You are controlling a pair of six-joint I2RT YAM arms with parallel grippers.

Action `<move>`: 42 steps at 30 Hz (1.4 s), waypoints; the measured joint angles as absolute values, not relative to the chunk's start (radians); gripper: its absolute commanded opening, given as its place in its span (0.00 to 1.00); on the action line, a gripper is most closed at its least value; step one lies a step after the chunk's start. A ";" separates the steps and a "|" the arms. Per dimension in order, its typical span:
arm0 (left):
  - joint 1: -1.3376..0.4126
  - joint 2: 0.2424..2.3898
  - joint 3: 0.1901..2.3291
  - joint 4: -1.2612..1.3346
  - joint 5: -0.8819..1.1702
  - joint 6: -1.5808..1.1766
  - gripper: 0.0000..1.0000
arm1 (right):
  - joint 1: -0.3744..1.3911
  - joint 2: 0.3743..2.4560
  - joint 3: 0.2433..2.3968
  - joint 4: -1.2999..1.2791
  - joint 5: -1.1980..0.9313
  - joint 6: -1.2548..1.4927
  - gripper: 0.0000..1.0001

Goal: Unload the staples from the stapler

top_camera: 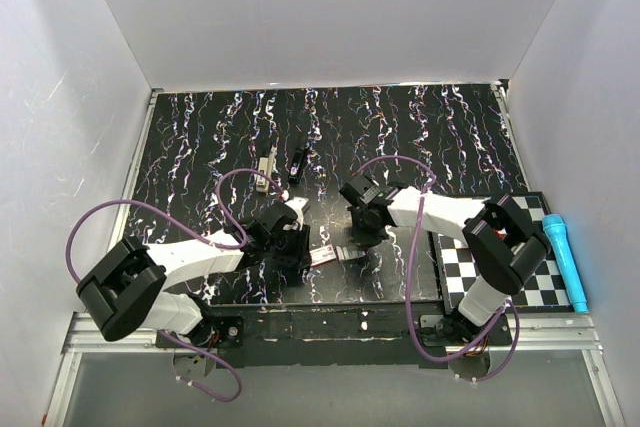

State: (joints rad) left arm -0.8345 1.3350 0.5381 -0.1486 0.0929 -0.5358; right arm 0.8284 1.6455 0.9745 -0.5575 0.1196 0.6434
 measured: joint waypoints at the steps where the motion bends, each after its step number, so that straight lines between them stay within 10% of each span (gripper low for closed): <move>1: -0.834 1.336 0.538 -0.148 0.093 -0.536 0.32 | 0.828 1.647 0.974 -0.556 0.119 0.643 0.01; 42: -0.855 1.345 0.554 -0.164 0.084 -0.535 0.31 | 0.773 1.695 1.021 -0.525 0.113 0.619 0.01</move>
